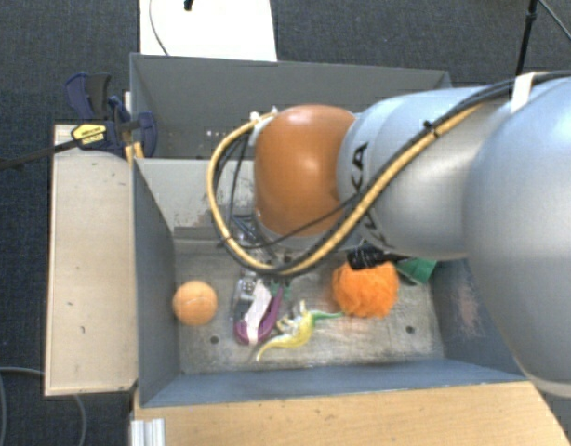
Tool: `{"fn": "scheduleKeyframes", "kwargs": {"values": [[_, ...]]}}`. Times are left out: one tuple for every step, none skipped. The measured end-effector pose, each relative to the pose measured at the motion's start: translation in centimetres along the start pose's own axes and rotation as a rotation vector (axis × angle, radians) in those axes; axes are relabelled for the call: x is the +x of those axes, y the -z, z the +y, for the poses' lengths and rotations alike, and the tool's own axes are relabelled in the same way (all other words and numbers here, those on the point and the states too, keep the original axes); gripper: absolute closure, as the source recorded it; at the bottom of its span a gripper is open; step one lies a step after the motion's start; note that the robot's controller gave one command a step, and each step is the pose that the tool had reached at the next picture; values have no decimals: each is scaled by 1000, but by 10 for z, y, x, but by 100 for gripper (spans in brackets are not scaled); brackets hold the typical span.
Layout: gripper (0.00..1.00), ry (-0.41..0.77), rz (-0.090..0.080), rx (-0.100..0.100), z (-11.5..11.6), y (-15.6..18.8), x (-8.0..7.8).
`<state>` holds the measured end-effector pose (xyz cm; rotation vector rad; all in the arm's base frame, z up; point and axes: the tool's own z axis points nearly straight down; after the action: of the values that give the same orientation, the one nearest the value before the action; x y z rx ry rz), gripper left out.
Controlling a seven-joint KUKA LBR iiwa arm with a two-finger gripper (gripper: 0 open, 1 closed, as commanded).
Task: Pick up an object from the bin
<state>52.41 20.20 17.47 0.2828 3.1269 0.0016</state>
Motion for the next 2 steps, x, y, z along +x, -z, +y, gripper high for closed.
{"fn": "scheduleKeyframes", "kwargs": {"values": [[100,-268,2,2,16,-98,0],[100,-270,2,1,16,-98,-1]]}}
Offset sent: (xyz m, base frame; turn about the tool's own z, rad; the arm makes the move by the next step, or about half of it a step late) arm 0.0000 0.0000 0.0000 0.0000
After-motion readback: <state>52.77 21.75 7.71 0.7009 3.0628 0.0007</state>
